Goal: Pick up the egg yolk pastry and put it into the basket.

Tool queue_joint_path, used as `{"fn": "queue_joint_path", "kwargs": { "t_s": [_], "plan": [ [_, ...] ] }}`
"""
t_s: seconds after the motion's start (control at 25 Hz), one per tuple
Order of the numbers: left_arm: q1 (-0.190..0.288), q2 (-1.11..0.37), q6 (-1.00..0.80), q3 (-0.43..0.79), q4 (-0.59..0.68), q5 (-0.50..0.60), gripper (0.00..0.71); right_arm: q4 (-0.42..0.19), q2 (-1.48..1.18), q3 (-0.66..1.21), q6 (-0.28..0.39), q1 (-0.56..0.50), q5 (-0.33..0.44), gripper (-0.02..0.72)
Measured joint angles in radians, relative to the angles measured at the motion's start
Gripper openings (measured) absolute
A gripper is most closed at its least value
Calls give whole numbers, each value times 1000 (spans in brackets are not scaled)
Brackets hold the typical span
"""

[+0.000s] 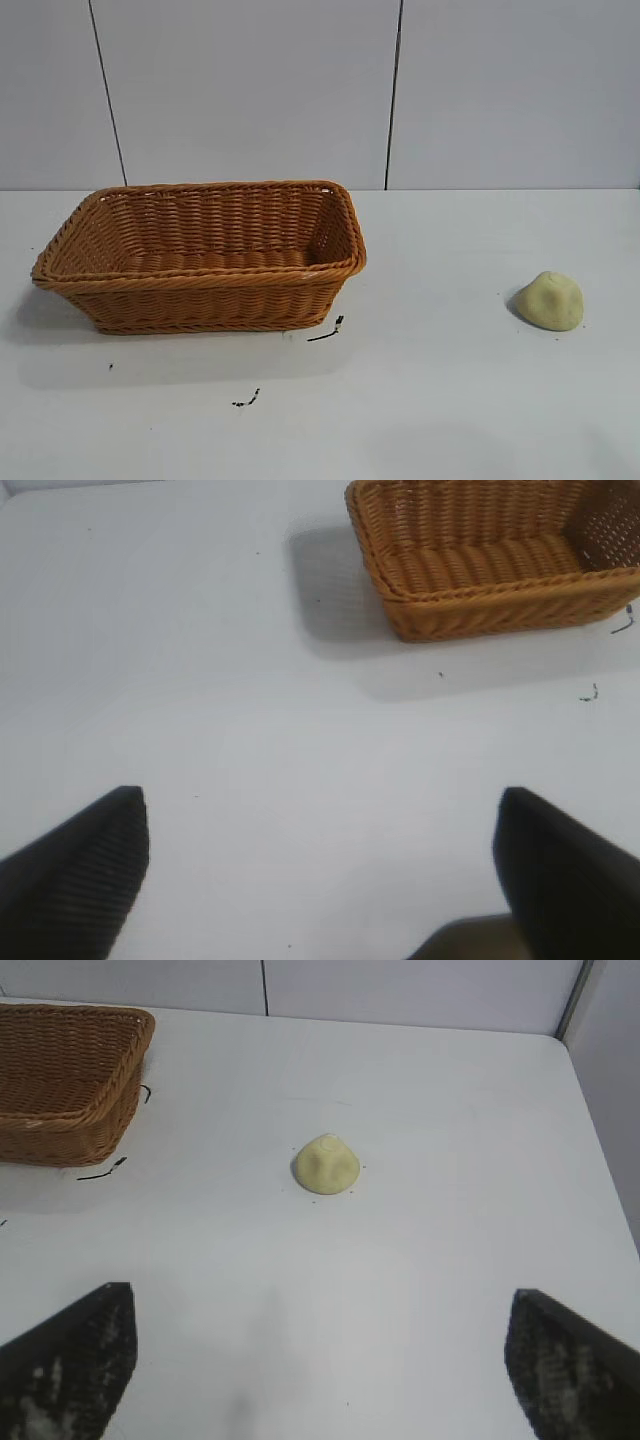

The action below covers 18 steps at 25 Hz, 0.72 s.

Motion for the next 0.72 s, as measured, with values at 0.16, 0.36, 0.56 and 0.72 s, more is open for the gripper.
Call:
{"fn": "queue_joint_path", "kwargs": {
  "t_s": [0.16, 0.36, 0.56, 0.72],
  "plan": [
    [0, 0, 0, 0, 0, 0, 696, 0, 0, 0, 0, 0, 0, 693],
    [0, 0, 0, 0, 0, 0, 696, 0, 0, 0, 0, 0, 0, 693],
    [0, 0, 0, 0, 0, 0, 696, 0, 115, -24, 0, 0, -2, 693],
    [0, 0, 0, 0, 0, 0, 696, 0, 320, -87, 0, 0, -8, 693]
  ]
}}
